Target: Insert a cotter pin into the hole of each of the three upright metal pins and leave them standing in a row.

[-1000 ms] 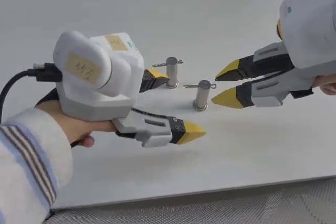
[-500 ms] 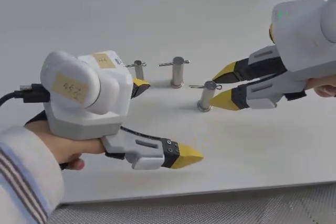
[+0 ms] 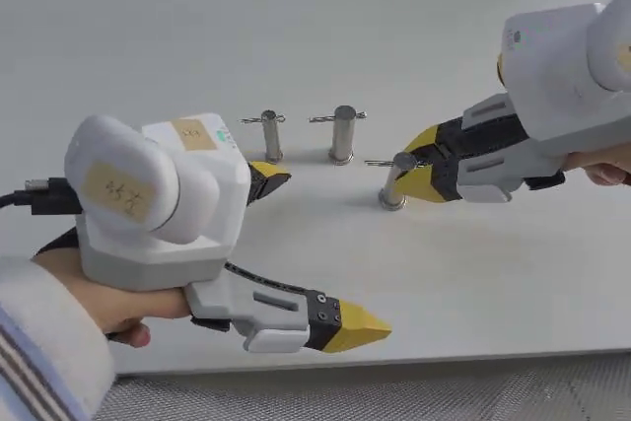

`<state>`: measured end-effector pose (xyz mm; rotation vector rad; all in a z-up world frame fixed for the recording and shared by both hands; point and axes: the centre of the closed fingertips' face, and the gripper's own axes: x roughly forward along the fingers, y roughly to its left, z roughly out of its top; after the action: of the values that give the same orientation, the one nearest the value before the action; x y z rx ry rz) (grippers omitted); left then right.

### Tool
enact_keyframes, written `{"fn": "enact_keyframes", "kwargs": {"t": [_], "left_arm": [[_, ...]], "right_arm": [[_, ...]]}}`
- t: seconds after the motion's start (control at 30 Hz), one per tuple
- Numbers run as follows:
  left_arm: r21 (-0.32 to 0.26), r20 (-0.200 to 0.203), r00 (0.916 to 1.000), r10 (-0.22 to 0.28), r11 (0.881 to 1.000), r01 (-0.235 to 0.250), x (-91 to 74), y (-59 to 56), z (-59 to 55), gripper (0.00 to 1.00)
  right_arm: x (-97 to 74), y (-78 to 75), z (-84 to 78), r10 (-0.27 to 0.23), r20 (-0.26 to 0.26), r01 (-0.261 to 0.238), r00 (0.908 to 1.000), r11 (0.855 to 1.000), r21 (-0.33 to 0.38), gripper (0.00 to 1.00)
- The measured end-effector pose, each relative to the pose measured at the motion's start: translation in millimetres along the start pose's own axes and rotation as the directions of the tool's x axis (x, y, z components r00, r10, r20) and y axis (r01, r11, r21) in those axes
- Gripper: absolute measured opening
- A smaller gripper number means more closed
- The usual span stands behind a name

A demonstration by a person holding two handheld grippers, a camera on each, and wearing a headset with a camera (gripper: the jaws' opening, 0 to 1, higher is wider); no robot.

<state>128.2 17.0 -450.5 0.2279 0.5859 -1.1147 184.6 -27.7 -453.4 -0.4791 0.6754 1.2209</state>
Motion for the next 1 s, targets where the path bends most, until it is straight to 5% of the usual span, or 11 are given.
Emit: {"fn": "enact_keyframes", "kwargs": {"t": [0.33,0.57,1.0], "left_arm": [[-0.02,0.026,0.9993,0.028,0.999,-0.027,-5.7,8.0,5.9,0.96],[-0.044,0.013,0.9992,0.037,0.998,-0.036,-9.3,10.3,1.1,0.99],[-0.053,-0.006,0.9975,0.07,0.996,-0.07,-17.0,14.7,-6.7,0.99]], "right_arm": [[-0.1,0.9,-0.2,0.003,-0.017,-0.004,0.9998,1.0,-0.03,0.08],[-8.2,-15.6,10.7,-0.021,0.014,0.022,0.9997,0.999,-0.045,0.08],[-12.1,-46.2,4.3,-0.044,0.003,0.044,0.999,0.998,-0.052,0.08]]}}
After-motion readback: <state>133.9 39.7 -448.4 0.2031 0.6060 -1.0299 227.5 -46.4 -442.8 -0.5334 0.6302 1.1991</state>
